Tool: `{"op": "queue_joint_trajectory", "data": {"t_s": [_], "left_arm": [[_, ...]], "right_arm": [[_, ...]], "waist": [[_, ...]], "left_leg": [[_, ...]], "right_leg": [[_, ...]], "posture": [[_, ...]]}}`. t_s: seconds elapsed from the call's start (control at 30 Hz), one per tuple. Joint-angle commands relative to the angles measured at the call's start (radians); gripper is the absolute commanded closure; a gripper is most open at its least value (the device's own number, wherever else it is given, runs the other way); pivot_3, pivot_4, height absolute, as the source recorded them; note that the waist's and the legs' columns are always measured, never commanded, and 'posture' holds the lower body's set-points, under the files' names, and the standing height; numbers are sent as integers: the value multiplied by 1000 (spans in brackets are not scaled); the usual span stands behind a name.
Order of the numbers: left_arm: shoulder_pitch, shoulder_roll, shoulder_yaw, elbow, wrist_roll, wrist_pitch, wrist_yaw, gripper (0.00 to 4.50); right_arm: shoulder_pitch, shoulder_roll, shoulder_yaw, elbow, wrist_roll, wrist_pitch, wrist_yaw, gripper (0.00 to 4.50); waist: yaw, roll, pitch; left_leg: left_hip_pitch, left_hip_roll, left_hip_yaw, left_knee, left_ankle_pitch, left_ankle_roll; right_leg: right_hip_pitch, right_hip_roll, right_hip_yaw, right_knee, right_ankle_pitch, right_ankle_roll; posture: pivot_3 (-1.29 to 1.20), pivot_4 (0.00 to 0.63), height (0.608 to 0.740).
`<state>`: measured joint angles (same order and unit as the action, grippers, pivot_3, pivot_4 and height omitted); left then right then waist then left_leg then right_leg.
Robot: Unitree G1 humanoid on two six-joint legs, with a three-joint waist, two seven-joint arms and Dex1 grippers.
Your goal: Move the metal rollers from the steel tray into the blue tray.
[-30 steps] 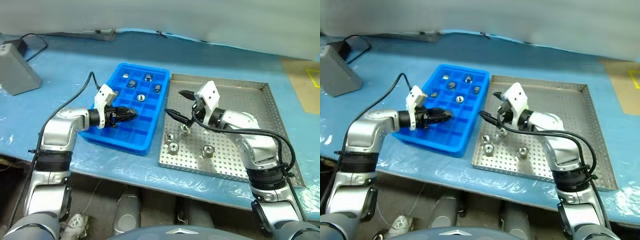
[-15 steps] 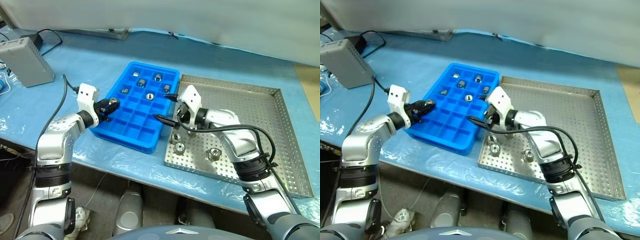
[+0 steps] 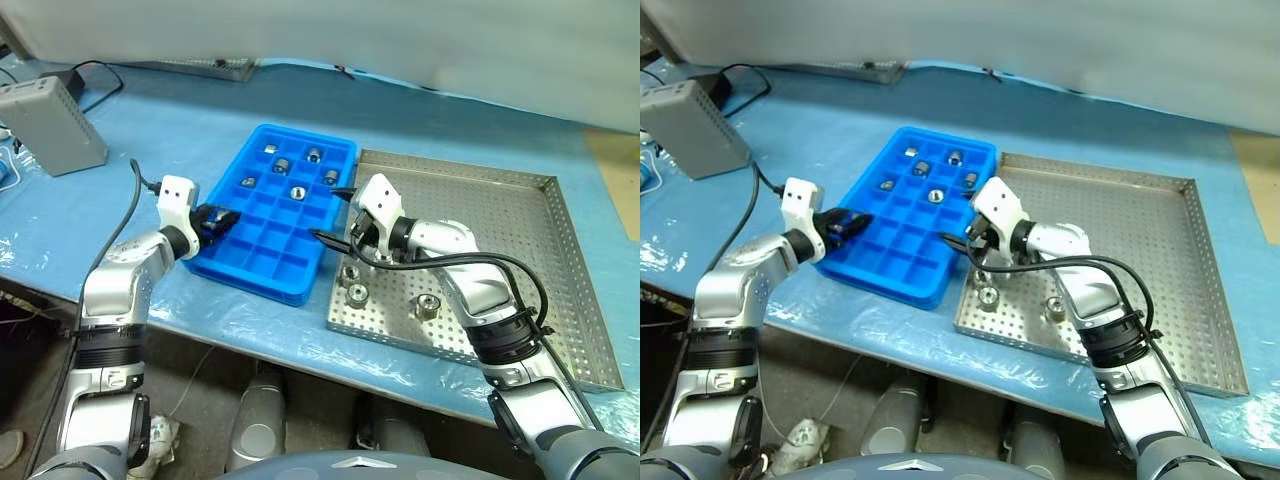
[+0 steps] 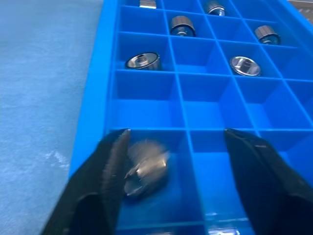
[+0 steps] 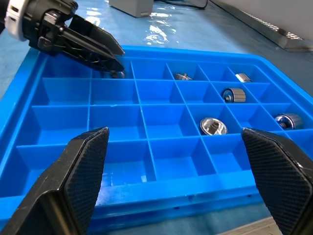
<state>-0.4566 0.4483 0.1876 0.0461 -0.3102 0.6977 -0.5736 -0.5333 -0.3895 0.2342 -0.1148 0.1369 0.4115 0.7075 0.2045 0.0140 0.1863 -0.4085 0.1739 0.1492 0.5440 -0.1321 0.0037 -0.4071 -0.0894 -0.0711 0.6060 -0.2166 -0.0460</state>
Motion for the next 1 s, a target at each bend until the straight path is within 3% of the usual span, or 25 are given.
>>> {"op": "queue_joint_trajectory", "data": {"t_s": [0.03, 0.23, 0.4, 0.57, 0.77, 0.87, 1.0], "left_arm": [[-52, 55, 12, 12, -25, -11, -47, 438], [-146, 134, -4, -17, -157, 3, -269, 438], [-287, 89, -103, 106, -140, -54, -365, 438], [-445, -8, -256, 426, -18, -223, -475, 438], [-594, -178, -351, 818, 115, -423, -519, 438], [-641, -277, -381, 934, 153, -482, -585, 438], [-692, -338, -413, 1012, 203, -542, -695, 438]], "right_arm": [[6, -4, -25, -35, 3, -17, -7, 0], [31, -29, -51, -64, 4, -6, -21, 0], [71, -61, -128, -130, 18, 40, -70, 0], [161, -128, -282, -263, 64, 129, -108, 0], [315, -186, -394, -450, 95, 231, -144, 0], [455, -205, -443, -616, 140, 321, -140, 0], [601, -216, -506, -748, 166, 393, -162, 0]], "waist": [[0, 0, 0], [1, 0, 0], [1, 0, 0], [-6, -1, 0], [-45, -1, 0], [-61, -1, 0], [-92, -2, 0]], "left_leg": [[0, 0, 0, 0, 0, 0], [-1, -1, 0, 1, 0, 0], [-1, -1, 1, 1, 0, 0], [0, -2, 2, 1, 1, 0], [-1, -3, 2, 1, 1, -2], [-2, -4, 3, 1, 0, 1], [-1, -4, 4, 2, -4, 6]], "right_leg": [[0, 0, 0, 0, 0, 0], [0, 0, 1, 0, 0, 0], [0, 0, 1, 0, 0, 0], [1, 0, 3, 0, 0, 0], [1, 1, 4, -1, -1, 4], [1, 0, 5, -3, -1, 7], [2, 0, 4, -5, -2, 6]], "posture": [[330, 150, 740], [280, 150, 740], [223, 150, 740], [53, 150, 740], [-100, 150, 740], [-172, 150, 740], [-227, 150, 740]]}}
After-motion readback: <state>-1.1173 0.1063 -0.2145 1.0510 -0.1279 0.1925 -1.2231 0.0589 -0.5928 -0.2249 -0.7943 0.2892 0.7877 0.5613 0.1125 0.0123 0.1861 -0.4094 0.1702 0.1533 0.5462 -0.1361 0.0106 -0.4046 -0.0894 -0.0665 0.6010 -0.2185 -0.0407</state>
